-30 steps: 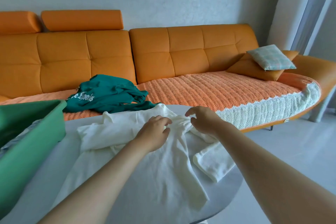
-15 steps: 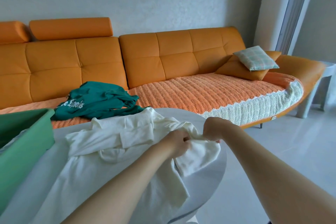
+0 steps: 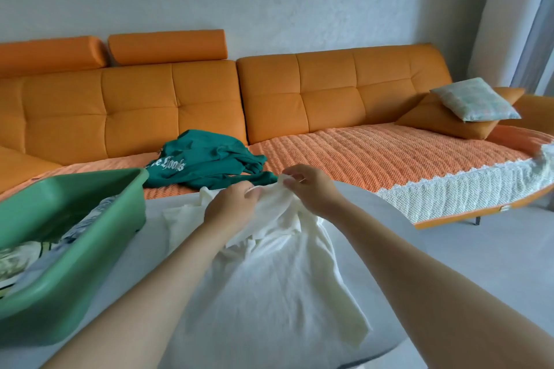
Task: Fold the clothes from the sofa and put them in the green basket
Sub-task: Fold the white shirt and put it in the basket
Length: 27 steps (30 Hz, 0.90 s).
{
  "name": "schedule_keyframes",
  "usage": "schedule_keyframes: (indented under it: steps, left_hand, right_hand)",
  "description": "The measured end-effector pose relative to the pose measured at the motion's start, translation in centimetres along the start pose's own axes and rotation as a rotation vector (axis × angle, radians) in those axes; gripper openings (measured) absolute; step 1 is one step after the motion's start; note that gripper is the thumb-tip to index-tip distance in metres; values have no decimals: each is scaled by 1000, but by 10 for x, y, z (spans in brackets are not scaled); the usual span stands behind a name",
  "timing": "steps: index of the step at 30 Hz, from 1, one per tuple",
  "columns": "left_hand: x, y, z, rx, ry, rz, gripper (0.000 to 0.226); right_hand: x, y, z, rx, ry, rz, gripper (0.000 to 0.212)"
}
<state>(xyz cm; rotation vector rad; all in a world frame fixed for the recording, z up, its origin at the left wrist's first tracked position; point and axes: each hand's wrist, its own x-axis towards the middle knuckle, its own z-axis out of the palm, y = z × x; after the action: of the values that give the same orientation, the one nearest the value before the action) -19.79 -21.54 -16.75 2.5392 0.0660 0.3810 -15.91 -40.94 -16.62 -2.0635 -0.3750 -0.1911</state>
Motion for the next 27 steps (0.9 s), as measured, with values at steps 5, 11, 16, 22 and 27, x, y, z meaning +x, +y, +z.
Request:
schedule_keyframes:
  steps: [5,11,16,22,27]
  left_hand:
    - [0,-72,-27,374,25,-260,37]
    - [4,-94,-31,691,-145,-425,38]
    - [13,-92,-12,453,-148,79,39]
    - [14,-74,13,307,-220,190,20]
    - [31,-68,-7,94,76,22,17]
  right_hand:
    - [2,-12,60,-84,-247,-32,48]
    - [11,-1,75,-449,-214,-59,60]
    - [23,22,59,-801,-172,-57,64]
    - [29,38,47,-920,-330,-69,62]
    - [29,38,35,-741,-280,-2,85]
